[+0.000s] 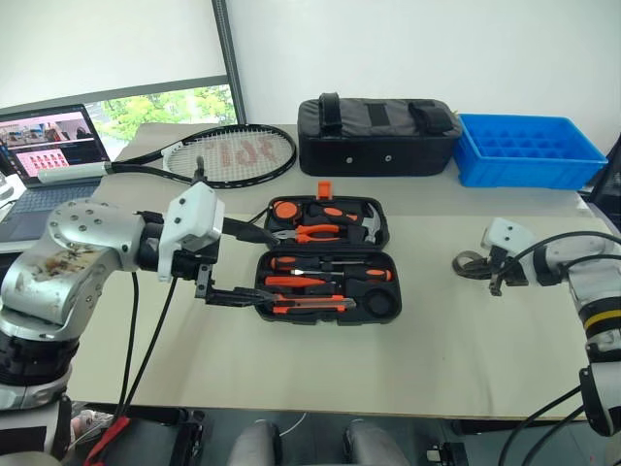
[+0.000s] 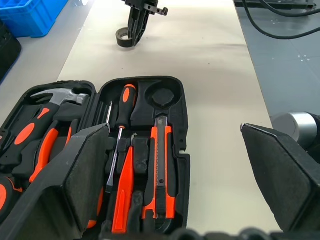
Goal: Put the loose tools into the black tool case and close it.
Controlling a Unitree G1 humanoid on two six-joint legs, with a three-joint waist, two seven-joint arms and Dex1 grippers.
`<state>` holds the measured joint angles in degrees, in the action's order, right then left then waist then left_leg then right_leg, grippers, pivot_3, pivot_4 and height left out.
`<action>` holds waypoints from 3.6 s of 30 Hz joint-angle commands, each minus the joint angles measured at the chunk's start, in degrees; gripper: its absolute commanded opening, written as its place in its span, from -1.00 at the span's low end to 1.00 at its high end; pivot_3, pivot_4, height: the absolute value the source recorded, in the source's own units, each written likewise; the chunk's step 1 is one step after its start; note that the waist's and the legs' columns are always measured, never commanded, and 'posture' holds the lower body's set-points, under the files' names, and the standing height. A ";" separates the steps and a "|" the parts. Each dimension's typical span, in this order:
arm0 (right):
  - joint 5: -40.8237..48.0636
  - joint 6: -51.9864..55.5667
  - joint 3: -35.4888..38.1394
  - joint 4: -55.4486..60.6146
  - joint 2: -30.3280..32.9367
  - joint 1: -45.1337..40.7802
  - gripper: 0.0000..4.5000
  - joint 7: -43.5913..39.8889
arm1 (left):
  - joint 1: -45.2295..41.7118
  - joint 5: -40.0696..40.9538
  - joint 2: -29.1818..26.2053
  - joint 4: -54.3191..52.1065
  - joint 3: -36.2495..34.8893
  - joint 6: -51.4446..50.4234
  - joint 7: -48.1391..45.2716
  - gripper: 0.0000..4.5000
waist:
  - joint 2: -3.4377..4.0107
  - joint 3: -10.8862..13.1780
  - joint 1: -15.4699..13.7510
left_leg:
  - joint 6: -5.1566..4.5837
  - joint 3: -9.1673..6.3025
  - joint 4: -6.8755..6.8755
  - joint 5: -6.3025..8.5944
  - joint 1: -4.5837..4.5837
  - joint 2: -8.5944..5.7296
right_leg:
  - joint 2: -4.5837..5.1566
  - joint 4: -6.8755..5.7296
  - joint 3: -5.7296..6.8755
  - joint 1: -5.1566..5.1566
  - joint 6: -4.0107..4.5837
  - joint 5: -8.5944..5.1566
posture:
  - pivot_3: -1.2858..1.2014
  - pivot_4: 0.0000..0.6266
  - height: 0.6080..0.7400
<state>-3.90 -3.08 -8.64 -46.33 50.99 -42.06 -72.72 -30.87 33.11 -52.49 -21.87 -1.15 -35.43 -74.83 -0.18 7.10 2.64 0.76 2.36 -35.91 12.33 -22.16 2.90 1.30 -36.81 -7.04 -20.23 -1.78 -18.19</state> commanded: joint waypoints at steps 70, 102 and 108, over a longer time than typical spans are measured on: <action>16.01 39.69 15.59 -22.68 -23.11 -25.94 -0.55 22.81 | -29.16 -10.95 22.34 84.49 -6.74 5.60 15.21 1.00 | -0.17 0.04 -0.01 | -0.01 -0.19 0.24 -0.01 -0.32 -0.01 | 0.03 -0.33 0.40 -0.42 0.11 0.05 | 0.03 -0.52 0.51; 15.63 39.89 14.49 -16.95 -22.60 -23.91 -1.00 10.93 | -30.38 -15.83 26.89 89.11 -10.24 13.49 13.72 -0.97 | -0.11 0.02 0.09 | 0.03 -0.29 0.24 -0.03 -0.71 -0.01 | 0.06 -0.81 0.69 -1.02 0.12 0.05 | 0.03 -0.52 0.51; 17.09 35.18 15.77 -10.69 -22.08 -20.86 -1.00 8.56 | -27.55 -17.74 26.87 82.73 -7.59 18.10 9.30 -0.97 | -0.11 0.02 0.00 | 0.04 -0.39 0.20 -0.04 -0.75 -0.01 | 0.06 -0.84 0.82 -1.03 0.12 0.05 | 0.03 -0.52 0.51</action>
<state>10.28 35.94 5.12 -62.25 29.02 -61.79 -61.72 -57.85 15.37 -26.25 66.24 -9.67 -20.48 -61.69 -0.29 7.12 2.64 0.80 1.95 -35.71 12.28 -22.93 2.89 1.36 -37.65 -6.22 -21.25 -1.66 -18.13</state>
